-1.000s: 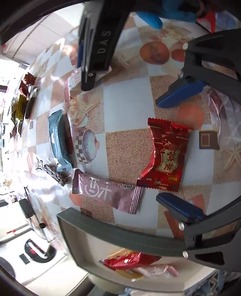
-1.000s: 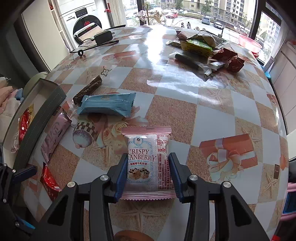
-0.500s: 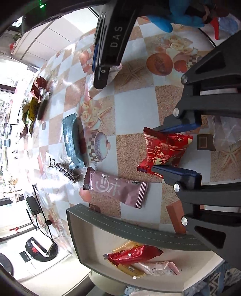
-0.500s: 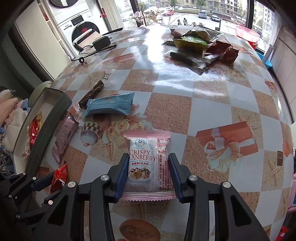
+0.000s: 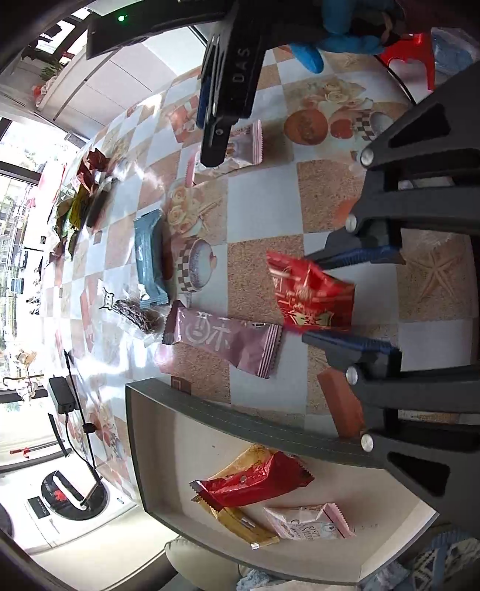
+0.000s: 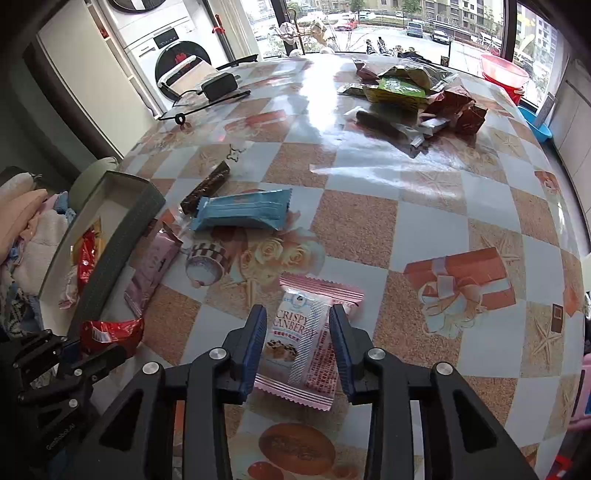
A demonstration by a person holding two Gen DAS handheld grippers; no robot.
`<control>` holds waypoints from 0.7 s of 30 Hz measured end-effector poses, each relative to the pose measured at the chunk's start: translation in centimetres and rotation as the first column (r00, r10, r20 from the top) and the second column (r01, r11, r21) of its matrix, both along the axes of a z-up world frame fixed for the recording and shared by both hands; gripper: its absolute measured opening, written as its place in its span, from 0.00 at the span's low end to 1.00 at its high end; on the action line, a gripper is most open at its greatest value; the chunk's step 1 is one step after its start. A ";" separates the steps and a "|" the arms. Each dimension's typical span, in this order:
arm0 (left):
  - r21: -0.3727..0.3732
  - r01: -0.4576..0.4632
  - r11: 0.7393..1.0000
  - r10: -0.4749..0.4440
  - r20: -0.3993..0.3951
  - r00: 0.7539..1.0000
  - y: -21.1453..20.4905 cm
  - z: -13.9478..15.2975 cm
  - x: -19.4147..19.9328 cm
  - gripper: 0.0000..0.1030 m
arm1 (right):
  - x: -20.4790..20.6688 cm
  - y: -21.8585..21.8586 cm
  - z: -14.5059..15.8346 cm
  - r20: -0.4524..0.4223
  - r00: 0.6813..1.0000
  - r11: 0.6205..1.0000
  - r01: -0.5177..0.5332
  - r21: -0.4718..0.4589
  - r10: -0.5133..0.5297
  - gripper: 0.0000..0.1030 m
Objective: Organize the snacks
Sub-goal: 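Lift red candy pack with left gripper while right gripper opens on cranberry pack, then carry red candy pack and cranberry pack into the gray tray, open both grippers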
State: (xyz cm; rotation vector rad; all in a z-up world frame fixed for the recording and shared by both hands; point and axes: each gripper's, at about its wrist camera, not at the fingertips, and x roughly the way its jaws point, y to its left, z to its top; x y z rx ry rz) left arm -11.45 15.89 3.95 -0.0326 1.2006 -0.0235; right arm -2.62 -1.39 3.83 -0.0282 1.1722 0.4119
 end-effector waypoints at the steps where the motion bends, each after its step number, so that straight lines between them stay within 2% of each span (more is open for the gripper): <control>1: 0.008 -0.008 1.000 0.008 -0.002 1.000 0.0 -0.3 0.0 0.55 | 0.0 -0.2 -0.2 -0.004 1.000 1.000 0.011 -0.005 -0.011 0.81; 2: 0.013 -0.018 1.000 0.018 -0.007 1.000 0.1 -0.6 0.0 0.63 | 0.0 -0.3 -0.3 -0.002 1.000 1.000 0.021 -0.006 -0.021 0.82; 7: -0.003 -0.052 0.999 0.052 -0.049 0.997 0.0 -2.1 1.1 0.66 | 0.4 0.0 -1.6 -0.044 0.998 0.998 0.037 -0.047 -0.039 0.82; 10: 0.051 -0.039 0.998 0.042 -0.046 0.998 -1.0 -2.7 1.3 0.66 | 0.4 0.9 -2.0 -0.021 0.999 0.994 0.033 -0.101 -0.035 0.82; 11: 0.066 -0.032 0.997 0.034 -0.030 0.999 -1.3 -2.6 1.2 0.63 | 0.2 1.4 -2.1 -0.007 1.000 0.992 0.021 -0.127 -0.022 0.82; 12: 0.057 -0.023 0.998 0.024 -0.022 0.999 -1.4 -2.5 1.1 0.48 | 0.0 1.8 -2.2 0.012 1.000 0.988 0.009 -0.157 -0.008 0.77; 13: 0.044 -0.017 0.999 0.017 -0.013 1.000 -1.5 -2.4 1.0 0.44 | -0.3 2.1 -2.1 0.045 0.999 0.983 -0.003 -0.183 0.011 0.58; 14: 0.048 -0.017 0.999 0.017 -0.002 1.000 -1.5 -2.2 0.9 0.38 | -0.6 2.2 -1.9 0.054 0.998 0.986 -0.014 -0.167 0.023 0.44; 15: 0.046 -0.016 0.999 0.016 0.007 1.000 -1.4 -2.1 0.9 0.33 | -0.6 2.1 -1.7 0.051 0.999 0.987 -0.011 -0.162 0.019 0.41; 17: 0.017 -0.021 1.000 0.020 0.020 1.000 -1.0 -1.7 0.7 0.31 | -0.7 1.7 -1.7 0.042 0.999 0.993 -0.003 -0.116 0.008 0.41; 21: -0.042 -0.034 0.999 0.036 0.062 0.997 -0.1 -0.3 0.2 0.25 | -0.6 0.1 -1.3 -0.017 1.000 0.999 0.018 0.033 -0.018 0.40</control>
